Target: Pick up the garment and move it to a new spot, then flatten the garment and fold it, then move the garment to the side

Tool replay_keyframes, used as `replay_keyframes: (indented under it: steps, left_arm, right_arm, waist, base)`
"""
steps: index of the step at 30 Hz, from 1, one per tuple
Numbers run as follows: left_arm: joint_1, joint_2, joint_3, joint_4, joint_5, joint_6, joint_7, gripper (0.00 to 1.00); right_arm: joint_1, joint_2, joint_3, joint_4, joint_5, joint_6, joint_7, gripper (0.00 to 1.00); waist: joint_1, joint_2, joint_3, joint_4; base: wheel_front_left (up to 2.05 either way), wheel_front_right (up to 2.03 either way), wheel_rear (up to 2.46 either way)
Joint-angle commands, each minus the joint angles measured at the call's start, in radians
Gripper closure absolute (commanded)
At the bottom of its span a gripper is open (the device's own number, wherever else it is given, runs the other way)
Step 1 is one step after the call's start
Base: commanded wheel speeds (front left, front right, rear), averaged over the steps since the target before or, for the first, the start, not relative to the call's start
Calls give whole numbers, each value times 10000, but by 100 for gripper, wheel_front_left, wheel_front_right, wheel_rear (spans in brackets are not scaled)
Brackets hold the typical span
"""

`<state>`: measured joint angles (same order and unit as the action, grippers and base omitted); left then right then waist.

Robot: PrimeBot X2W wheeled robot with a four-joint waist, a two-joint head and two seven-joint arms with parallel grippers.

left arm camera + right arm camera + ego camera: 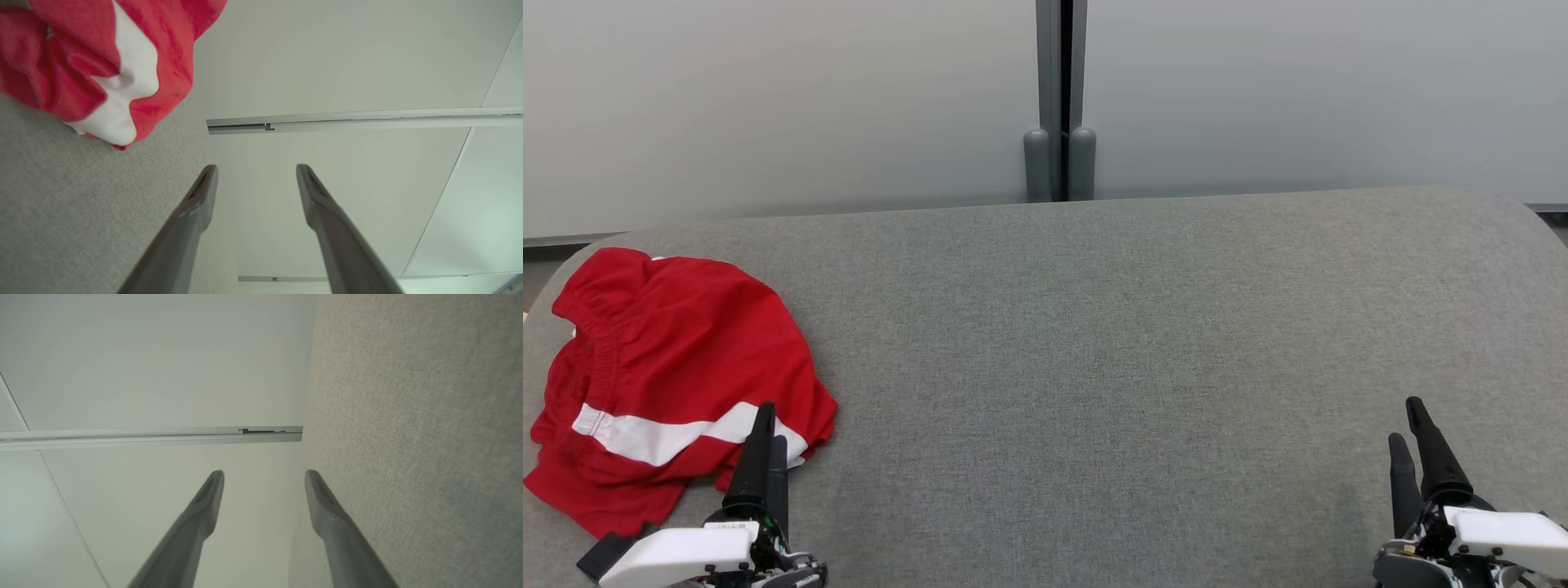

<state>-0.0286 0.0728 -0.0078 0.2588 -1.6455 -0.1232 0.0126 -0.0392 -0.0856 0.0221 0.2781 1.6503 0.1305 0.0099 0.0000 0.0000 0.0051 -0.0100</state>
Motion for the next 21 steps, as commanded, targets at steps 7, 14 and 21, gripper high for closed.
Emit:
replay_keyframes:
  steps: [7,14,21]
  left_arm:
    - [-69,34,57,-617,1363,-38,-308,0]
    - [-6,9,156,-979,3042,-44,-555,0]
    - [47,-13,32,-1370,4835,141,-781,0]
  right_arm:
    - [-318,-73,298,-129,-1315,0,-334,0]
    - [-331,6,443,-342,-3168,1,-579,0]
    - [-321,47,719,-679,-5083,1,-802,0]
  waist:
    - [0,0,3,-17]
    - [0,0,23,-18]
    - [0,0,59,-16]
  base:
    - [0,0,0]
    - [0,0,0]
    - [0,0,0]
